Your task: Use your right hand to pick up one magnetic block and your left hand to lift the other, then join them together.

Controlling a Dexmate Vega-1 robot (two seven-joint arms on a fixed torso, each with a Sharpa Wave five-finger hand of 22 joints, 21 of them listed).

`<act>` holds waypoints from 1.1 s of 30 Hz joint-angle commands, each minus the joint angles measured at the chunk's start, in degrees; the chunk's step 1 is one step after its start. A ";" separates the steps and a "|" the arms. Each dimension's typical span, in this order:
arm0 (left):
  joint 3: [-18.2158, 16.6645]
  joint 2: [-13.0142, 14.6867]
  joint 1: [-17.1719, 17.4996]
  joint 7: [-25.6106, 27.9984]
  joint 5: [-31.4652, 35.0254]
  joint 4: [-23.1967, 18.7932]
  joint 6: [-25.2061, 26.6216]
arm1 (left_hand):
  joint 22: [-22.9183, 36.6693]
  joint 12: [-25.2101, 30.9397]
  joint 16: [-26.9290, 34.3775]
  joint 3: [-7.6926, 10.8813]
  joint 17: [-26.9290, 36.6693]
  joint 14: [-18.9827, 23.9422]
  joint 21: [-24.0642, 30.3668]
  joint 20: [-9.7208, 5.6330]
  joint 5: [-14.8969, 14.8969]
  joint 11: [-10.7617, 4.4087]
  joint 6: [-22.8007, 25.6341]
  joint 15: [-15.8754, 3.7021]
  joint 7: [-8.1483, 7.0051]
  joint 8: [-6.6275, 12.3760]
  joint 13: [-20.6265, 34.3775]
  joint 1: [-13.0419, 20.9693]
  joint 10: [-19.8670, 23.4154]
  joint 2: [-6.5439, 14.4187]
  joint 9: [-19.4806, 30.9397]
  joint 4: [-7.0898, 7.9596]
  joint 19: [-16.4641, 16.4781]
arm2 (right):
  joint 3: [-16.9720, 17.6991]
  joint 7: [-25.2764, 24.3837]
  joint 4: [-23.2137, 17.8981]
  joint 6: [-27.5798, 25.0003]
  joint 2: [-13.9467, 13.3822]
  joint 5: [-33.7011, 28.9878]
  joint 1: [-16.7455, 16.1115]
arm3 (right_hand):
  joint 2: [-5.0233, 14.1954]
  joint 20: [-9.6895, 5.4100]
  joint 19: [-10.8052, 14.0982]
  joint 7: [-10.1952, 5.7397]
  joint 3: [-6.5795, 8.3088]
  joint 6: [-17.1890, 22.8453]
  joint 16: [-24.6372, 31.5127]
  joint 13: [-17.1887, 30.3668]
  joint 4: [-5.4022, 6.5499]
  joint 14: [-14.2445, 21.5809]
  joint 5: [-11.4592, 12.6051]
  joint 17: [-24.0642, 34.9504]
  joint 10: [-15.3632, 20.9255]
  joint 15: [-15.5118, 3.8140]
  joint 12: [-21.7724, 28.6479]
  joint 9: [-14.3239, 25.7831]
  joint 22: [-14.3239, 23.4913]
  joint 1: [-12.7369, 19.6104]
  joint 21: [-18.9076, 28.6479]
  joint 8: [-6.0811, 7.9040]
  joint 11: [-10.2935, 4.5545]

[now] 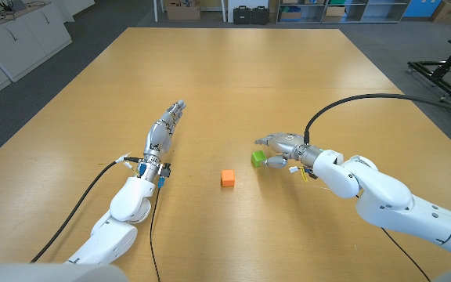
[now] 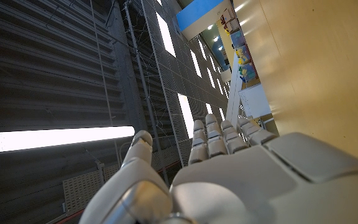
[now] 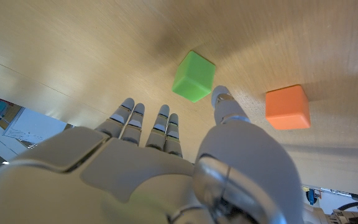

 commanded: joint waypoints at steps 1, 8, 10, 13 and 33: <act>0.05 -0.29 1.01 0.51 0.18 -0.09 -0.78 | 0.22 -0.38 -0.21 0.43 0.24 0.69 -0.11 -3.15 0.37 -0.04 0.56 -0.49 -0.22 -0.18 0.20 0.65 0.44 0.13 0.14 -0.17 0.25 | -2.18 1.97 2.04 1.69 1.16 -2.97 2.26 | -0.16 0.03 0.75 -0.62 0.53 0.30 0.39 0.07 0.21 0.79 0.39 0.17 0.22 -0.25 0.43 0.17 0.09 0.61 -0.11 0.28 -0.59; -0.17 -0.48 1.76 1.20 1.00 -0.55 -1.22 | 0.22 -0.35 -0.16 0.47 0.24 0.85 -0.11 -3.18 0.37 -0.12 0.67 -0.56 -0.30 -0.19 0.20 0.66 0.64 0.12 0.15 -0.17 0.25 | -2.58 2.57 3.36 2.46 1.84 -4.45 3.12 | -0.27 0.00 0.91 -1.40 0.64 1.55 0.42 0.02 0.27 1.02 0.47 0.20 0.97 -0.39 0.66 0.18 0.09 0.90 -0.19 0.71 -0.90; -0.16 -0.48 1.78 1.21 1.08 -0.62 -1.18 | 0.23 -0.36 -0.17 0.48 0.24 0.84 -0.11 -3.22 0.37 -0.13 0.70 -0.56 -0.32 -0.19 0.20 0.66 0.63 0.11 0.15 -0.17 0.25 | -2.82 2.72 3.57 2.54 1.95 -5.32 3.24 | -0.33 -0.01 0.99 -1.72 0.64 2.10 0.60 -0.01 0.33 1.50 0.49 0.22 1.25 -0.43 0.73 0.18 0.10 0.94 -0.22 0.89 -1.00; -0.17 -0.54 1.76 1.22 1.20 -0.60 -1.27 | 0.23 -0.39 -0.19 0.48 0.24 0.81 -0.11 -3.21 0.37 -0.16 0.74 -0.55 -0.34 -0.19 0.20 0.66 0.59 0.11 0.15 -0.17 0.26 | -3.03 3.08 3.84 2.53 2.20 -6.35 3.38 | -0.45 -0.01 1.27 -2.33 0.63 3.04 0.82 -0.08 0.45 2.14 0.51 0.25 1.82 -0.64 0.87 0.17 0.10 0.96 -0.22 1.18 -1.52; -0.37 -0.41 2.07 0.58 0.33 -0.30 -1.57 | 0.23 -0.49 -0.19 0.56 0.24 0.91 -0.10 -3.17 0.36 -0.20 0.84 -0.58 -0.41 -0.28 0.21 0.67 0.61 0.06 0.16 -0.16 0.28 | -3.99 2.97 6.48 4.54 4.38 -9.69 3.96 | -0.91 -0.21 3.90 -4.34 0.63 7.71 2.35 -0.49 0.83 6.79 0.65 0.33 6.43 -2.40 2.09 0.09 0.13 1.14 0.20 2.41 -2.89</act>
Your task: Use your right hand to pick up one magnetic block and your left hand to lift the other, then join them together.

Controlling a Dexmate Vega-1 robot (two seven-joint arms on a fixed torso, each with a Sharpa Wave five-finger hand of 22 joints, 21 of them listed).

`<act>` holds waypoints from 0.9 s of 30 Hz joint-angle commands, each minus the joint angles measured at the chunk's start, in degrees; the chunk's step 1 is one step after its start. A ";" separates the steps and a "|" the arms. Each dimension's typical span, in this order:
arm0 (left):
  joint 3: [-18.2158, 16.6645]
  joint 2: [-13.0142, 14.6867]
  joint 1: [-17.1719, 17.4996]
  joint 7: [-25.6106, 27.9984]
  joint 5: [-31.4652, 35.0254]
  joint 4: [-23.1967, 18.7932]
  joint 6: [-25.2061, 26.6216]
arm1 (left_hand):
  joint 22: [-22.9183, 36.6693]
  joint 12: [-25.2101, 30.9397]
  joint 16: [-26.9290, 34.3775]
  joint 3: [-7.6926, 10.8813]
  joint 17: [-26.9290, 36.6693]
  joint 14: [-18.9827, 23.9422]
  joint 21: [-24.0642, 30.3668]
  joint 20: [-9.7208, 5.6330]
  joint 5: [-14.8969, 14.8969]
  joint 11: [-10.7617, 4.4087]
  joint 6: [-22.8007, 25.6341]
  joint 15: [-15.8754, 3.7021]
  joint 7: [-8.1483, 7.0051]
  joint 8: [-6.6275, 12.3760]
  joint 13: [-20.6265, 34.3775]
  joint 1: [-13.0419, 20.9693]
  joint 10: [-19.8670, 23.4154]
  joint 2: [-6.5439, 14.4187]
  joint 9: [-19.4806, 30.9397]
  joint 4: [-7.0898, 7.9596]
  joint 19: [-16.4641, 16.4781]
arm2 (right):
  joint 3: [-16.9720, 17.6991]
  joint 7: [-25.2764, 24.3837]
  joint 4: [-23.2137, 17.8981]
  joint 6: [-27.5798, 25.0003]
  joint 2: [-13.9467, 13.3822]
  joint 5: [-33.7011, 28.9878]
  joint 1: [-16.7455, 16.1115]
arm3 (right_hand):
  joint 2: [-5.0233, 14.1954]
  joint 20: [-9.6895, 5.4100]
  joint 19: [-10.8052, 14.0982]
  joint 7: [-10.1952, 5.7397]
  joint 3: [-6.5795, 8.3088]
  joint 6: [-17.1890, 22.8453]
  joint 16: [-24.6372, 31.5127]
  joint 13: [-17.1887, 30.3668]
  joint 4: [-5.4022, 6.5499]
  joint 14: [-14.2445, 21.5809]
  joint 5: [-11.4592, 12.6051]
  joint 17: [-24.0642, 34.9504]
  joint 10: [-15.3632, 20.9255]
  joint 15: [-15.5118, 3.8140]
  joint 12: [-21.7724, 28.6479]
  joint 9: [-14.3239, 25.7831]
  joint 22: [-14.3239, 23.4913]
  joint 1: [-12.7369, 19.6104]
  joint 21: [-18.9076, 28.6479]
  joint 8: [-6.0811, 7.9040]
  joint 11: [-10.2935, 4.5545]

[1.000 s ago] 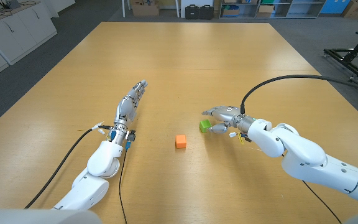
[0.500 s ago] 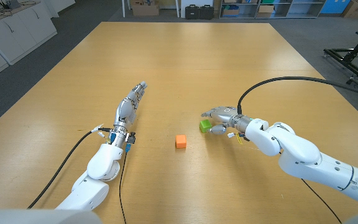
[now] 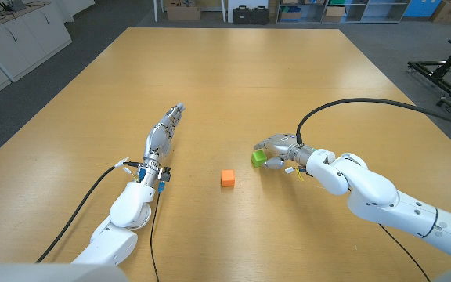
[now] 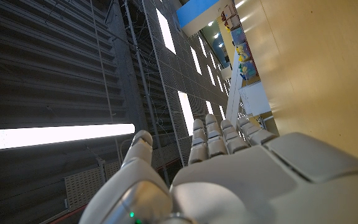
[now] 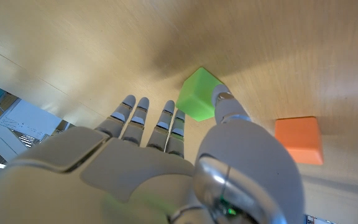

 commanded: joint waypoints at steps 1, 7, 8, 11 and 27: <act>-0.17 0.14 0.29 -0.43 -0.49 0.13 -0.21 | 0.23 -0.26 -0.19 0.33 0.24 0.49 -0.11 -3.18 0.36 0.08 0.39 -0.57 0.06 -0.30 0.22 0.67 0.40 0.06 0.16 0.07 0.28 | -0.32 -0.99 1.68 1.55 1.01 -1.41 0.13 | -0.26 -0.24 1.25 -0.29 0.18 1.84 0.68 -0.09 0.36 1.41 0.45 0.05 1.69 -0.35 0.70 0.09 0.14 0.48 0.47 0.64 -0.03; -0.11 0.13 0.15 -0.61 -0.61 0.18 -0.17 | 0.23 -0.28 -0.20 0.36 0.25 0.50 -0.07 -3.16 0.36 0.09 0.41 -0.53 0.07 -0.34 0.22 0.66 0.45 0.04 0.17 0.08 0.36 | 0.38 -2.60 1.95 2.14 1.30 -0.74 -0.50 | -0.39 -0.84 3.29 -1.52 0.33 5.41 1.56 -0.31 0.42 4.25 0.57 0.05 5.20 -1.42 1.50 0.05 0.16 0.79 0.92 1.74 -1.33; -0.09 0.10 0.13 -0.60 -0.59 0.19 -0.19 | 0.23 -0.27 -0.19 0.36 0.25 0.53 -0.06 -3.16 0.36 0.09 0.41 -0.56 0.05 -0.34 0.22 0.66 0.49 0.04 0.17 0.08 0.38 | 0.47 -2.81 2.00 2.20 1.35 -0.58 -0.61 | -0.36 -1.06 3.92 -1.63 0.40 6.23 1.78 -0.35 0.43 4.94 0.60 0.04 5.89 -1.74 1.62 0.04 0.17 0.88 1.10 2.00 -1.64; -0.05 0.09 0.09 -0.67 -0.63 0.19 -0.18 | 0.23 -0.29 -0.20 0.38 0.25 0.52 -0.05 -3.13 0.36 0.10 0.43 -0.53 0.00 -0.35 0.22 0.67 0.46 0.04 0.17 0.08 0.42 | 0.85 -4.39 2.33 2.40 1.67 -0.01 -1.19 | -0.38 -1.36 5.03 -2.65 0.55 8.70 2.29 -0.49 0.45 6.70 0.64 -0.01 8.52 -2.32 2.11 -0.02 0.21 1.14 1.33 2.77 -2.73; -0.08 0.38 0.42 -0.44 -0.21 -0.48 0.36 | 0.24 -0.32 -0.22 0.46 0.25 0.54 -0.08 -3.09 0.36 0.10 0.58 -0.56 -0.03 -0.39 0.23 0.69 0.59 0.03 0.18 0.08 0.37 | 3.28 -15.68 4.41 3.90 3.42 5.31 -4.62 | 0.54 -4.74 16.34 -6.23 1.17 29.21 6.48 -0.59 0.70 22.86 0.41 -0.47 30.10 -8.01 4.74 -0.36 0.57 3.97 5.07 10.02 -4.03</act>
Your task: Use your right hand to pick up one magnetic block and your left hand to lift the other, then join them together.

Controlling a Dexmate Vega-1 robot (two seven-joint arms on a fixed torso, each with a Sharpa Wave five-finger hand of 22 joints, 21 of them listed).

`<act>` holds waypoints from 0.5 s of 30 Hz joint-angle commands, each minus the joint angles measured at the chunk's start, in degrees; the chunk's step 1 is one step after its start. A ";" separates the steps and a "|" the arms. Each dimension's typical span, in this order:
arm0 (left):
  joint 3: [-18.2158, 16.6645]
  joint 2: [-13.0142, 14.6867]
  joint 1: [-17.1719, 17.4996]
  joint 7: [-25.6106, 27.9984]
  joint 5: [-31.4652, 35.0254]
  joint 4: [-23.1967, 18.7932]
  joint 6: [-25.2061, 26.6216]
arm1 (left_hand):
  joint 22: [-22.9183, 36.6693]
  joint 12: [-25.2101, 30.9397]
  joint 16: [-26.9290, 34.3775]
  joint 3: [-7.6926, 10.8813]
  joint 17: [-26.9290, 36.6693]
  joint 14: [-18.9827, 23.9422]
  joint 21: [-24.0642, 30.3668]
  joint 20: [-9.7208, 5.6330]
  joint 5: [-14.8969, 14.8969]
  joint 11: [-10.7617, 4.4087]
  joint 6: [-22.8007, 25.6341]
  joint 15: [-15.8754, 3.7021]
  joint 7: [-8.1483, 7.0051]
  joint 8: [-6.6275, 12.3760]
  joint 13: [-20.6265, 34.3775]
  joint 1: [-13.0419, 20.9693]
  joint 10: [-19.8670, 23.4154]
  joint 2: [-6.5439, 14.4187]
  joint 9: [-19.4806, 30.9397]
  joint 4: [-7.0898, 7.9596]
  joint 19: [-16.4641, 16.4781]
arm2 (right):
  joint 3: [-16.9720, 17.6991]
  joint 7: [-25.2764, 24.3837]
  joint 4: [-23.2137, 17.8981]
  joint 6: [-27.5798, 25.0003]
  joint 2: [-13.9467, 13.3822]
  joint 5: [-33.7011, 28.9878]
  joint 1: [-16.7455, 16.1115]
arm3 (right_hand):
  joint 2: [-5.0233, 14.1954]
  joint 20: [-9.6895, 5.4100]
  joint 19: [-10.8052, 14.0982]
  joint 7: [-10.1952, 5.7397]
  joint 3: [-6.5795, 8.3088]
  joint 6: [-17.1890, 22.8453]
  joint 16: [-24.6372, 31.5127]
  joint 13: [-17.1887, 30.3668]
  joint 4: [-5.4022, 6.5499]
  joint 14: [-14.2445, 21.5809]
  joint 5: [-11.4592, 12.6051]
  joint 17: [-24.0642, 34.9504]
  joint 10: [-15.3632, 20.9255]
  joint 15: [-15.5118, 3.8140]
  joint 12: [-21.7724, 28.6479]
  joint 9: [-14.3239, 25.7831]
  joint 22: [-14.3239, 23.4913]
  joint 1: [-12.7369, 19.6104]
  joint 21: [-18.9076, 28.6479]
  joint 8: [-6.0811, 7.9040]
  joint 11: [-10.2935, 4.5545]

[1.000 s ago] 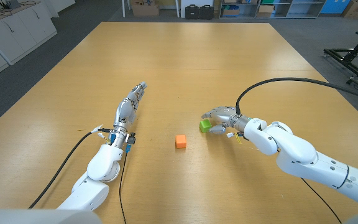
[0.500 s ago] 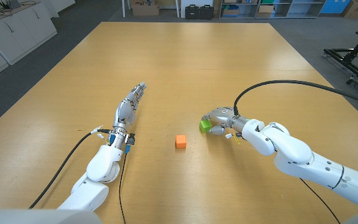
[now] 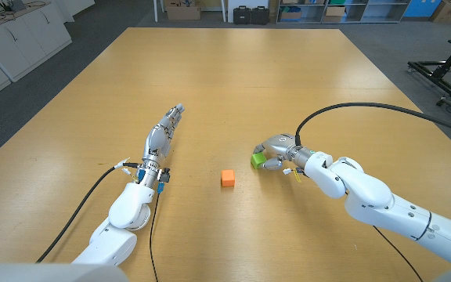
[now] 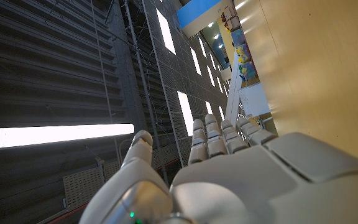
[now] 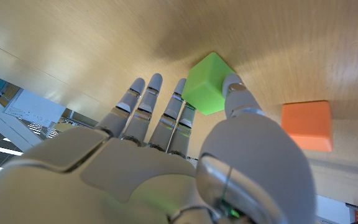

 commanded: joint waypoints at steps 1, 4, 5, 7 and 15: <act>-0.12 0.28 0.37 0.26 0.44 -0.71 0.57 | 0.23 -0.33 -0.22 0.47 0.25 0.54 -0.08 -3.08 0.36 0.20 0.59 -0.56 -0.04 0.05 0.23 0.69 0.51 0.03 0.18 0.08 0.37 | 1.80 -6.46 0.88 0.85 0.69 3.72 -2.32 | 2.05 -0.57 1.57 -6.06 0.45 7.80 0.32 0.34 0.49 1.48 -0.04 -0.05 4.60 -3.78 0.35 0.19 0.29 1.57 0.76 0.94 -2.56; -0.36 0.52 0.64 0.46 0.60 -1.18 0.83 | 0.24 -0.30 -0.18 0.50 0.25 0.69 -0.09 -3.06 0.36 0.16 0.60 -0.66 -0.08 0.02 0.23 0.70 0.65 0.03 0.19 0.08 0.34 | 2.78 -7.70 0.64 0.80 0.72 5.63 -3.16 | 1.98 -2.06 3.02 -6.14 0.32 7.85 0.29 0.26 0.56 2.03 -0.16 -0.07 4.91 -4.09 -0.09 0.20 0.42 1.59 1.42 0.89 -2.55; -0.44 0.61 0.73 0.51 0.66 -1.33 0.94 | 0.24 -0.31 -0.17 0.51 0.25 0.71 -0.09 -3.08 0.36 0.13 0.61 -0.68 -0.09 0.02 0.23 0.70 0.65 0.03 0.19 0.08 0.35 | 2.99 -8.10 0.47 0.63 0.70 5.91 -3.46 | 1.97 -2.10 3.27 -6.13 0.31 7.87 0.32 0.26 0.55 2.21 -0.18 -0.08 5.00 -4.00 -0.13 0.19 0.44 1.60 1.54 0.89 -2.55; -0.61 0.80 0.92 0.58 0.75 -1.56 1.10 | 0.24 -0.34 -0.11 0.53 0.25 0.88 -0.09 -3.10 0.36 0.09 0.61 -0.80 -0.08 -0.01 0.23 0.70 0.62 0.02 0.19 0.09 0.34 | 3.35 -8.75 0.06 0.15 0.69 6.31 -3.98 | 1.97 -2.17 3.40 -6.13 0.31 7.88 0.30 0.25 0.55 2.22 -0.19 -0.09 5.06 -4.01 -0.15 0.19 0.45 1.61 1.60 0.88 -2.55; -1.40 1.46 1.90 1.17 1.63 -2.36 1.58 | 0.22 -0.49 -0.17 2.61 0.18 1.13 -0.10 -2.44 1.38 0.25 0.77 -0.46 0.16 -0.05 0.23 2.87 0.81 2.88 0.24 -0.16 0.30 | 4.23 -11.32 -1.30 -1.64 0.91 6.93 -5.44 | 2.07 -2.48 3.74 -6.00 0.32 7.92 0.24 0.24 0.60 2.32 -0.22 -0.09 5.36 -4.02 -0.25 0.19 0.51 1.65 1.79 0.87 -2.53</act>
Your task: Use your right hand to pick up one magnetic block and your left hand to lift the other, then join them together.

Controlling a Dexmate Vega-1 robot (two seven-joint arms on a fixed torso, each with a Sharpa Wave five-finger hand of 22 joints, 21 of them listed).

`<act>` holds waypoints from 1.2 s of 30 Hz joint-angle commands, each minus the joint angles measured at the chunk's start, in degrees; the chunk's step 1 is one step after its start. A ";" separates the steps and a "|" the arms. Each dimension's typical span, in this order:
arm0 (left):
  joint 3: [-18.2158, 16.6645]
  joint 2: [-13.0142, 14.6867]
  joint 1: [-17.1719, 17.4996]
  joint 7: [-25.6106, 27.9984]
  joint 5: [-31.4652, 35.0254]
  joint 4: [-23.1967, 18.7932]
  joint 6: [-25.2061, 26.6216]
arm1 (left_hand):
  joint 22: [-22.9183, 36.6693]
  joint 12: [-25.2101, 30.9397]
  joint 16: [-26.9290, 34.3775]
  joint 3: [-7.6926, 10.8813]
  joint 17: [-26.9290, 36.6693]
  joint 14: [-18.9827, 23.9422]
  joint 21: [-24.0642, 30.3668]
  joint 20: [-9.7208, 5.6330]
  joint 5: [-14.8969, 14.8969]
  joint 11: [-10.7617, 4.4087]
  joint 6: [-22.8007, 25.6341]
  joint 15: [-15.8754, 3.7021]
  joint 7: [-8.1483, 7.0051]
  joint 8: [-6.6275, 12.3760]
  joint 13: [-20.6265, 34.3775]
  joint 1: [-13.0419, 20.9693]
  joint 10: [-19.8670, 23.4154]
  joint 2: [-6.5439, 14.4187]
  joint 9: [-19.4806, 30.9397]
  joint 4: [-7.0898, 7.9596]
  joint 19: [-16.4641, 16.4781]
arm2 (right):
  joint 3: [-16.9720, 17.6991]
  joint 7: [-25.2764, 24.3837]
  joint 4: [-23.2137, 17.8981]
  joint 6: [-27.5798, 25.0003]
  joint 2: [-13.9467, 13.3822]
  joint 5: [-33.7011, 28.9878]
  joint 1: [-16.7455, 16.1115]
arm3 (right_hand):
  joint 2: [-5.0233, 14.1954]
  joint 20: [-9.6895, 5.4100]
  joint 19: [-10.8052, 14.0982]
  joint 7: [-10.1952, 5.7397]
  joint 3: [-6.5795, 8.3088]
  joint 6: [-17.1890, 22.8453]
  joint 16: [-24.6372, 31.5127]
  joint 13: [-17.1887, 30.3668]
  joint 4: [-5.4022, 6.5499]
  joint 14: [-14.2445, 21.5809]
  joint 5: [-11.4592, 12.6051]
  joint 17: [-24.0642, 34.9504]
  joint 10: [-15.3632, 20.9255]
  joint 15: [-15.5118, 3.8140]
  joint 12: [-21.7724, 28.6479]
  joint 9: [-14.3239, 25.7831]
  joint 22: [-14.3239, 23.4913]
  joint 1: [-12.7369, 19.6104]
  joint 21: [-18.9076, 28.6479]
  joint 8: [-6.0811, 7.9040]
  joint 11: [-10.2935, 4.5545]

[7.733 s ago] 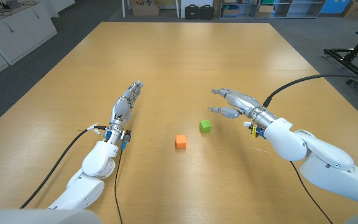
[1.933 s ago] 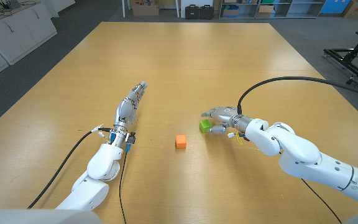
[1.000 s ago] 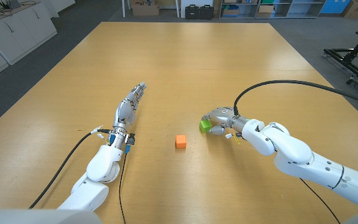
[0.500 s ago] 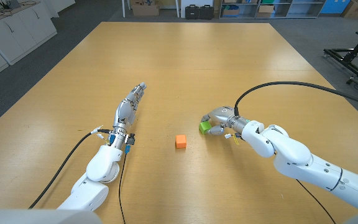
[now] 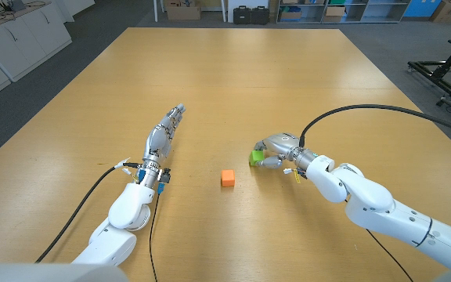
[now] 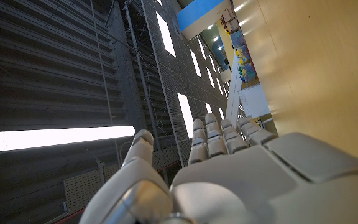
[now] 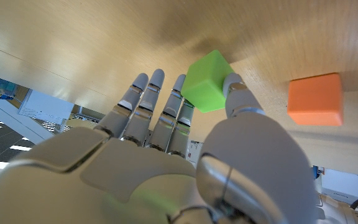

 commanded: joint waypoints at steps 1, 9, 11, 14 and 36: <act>-0.93 0.77 1.18 0.96 1.04 -1.11 0.86 | 0.22 -0.11 -0.17 1.25 0.18 0.72 -0.10 -2.44 0.64 -0.07 0.62 -0.44 -0.04 -0.03 0.23 1.34 0.50 1.36 0.24 -0.17 0.29 | 1.77 -4.50 -1.57 -1.82 0.28 2.19 -2.42 | 2.22 -1.81 0.71 -6.65 0.31 7.18 0.19 0.16 0.60 0.44 -0.23 0.17 4.18 -3.74 -0.10 0.15 0.26 1.53 0.52 0.16 -3.34; -1.79 0.80 2.62 2.15 2.51 -1.78 0.64 | 0.21 0.25 0.20 1.92 0.15 2.12 0.16 -2.53 0.90 -0.58 1.76 -0.88 -0.57 0.32 0.24 2.36 1.86 1.36 0.26 -0.60 1.11 | 3.11 -8.21 -2.49 -2.83 1.14 3.26 -3.48 | 2.25 -1.83 0.65 -6.44 0.27 6.44 0.01 0.12 0.64 0.37 -0.30 0.17 3.79 -3.47 -0.56 0.14 0.33 1.54 0.58 -0.19 -3.29; -2.02 1.03 3.19 2.71 3.56 -2.41 1.15 | 0.21 0.27 0.22 1.95 0.15 2.22 0.17 -2.59 0.90 -0.55 1.96 -0.93 -0.58 0.39 0.25 2.43 1.97 1.28 0.26 -0.63 1.18 | 3.40 -9.00 -2.54 -2.93 1.39 3.69 -3.65 | 2.25 -1.92 0.72 -6.48 0.26 6.40 -0.03 0.11 0.65 0.36 -0.32 0.18 3.68 -3.42 -0.67 0.14 0.35 1.54 0.63 -0.22 -3.29; -2.27 1.41 4.01 3.35 4.84 -3.41 2.14 | 0.21 0.30 0.24 1.97 0.15 2.34 0.18 -2.63 0.90 -0.64 2.05 -0.94 -0.63 0.40 0.25 2.49 2.11 1.16 0.26 -0.67 1.22 | 3.79 -9.82 -2.64 -2.96 1.51 4.33 -3.83 | 2.26 -2.06 0.91 -6.38 0.24 6.28 -0.08 0.09 0.67 0.39 -0.35 0.19 3.51 -3.30 -0.86 0.14 0.38 1.52 0.75 -0.29 -3.28; -2.30 1.98 7.60 5.12 9.10 -6.61 4.38 | 0.21 0.25 0.17 2.09 0.16 2.57 0.09 -2.63 0.88 -0.75 2.40 -1.00 -0.56 0.42 0.27 2.82 2.38 0.57 0.28 -0.75 1.18 | 6.19 -12.34 -3.86 -2.97 1.08 9.08 -4.96 | 2.41 -2.40 1.42 -5.96 0.10 5.89 -0.28 0.05 0.84 0.60 -0.51 0.27 3.11 -3.41 -1.58 0.10 0.53 1.40 1.16 -0.58 -3.26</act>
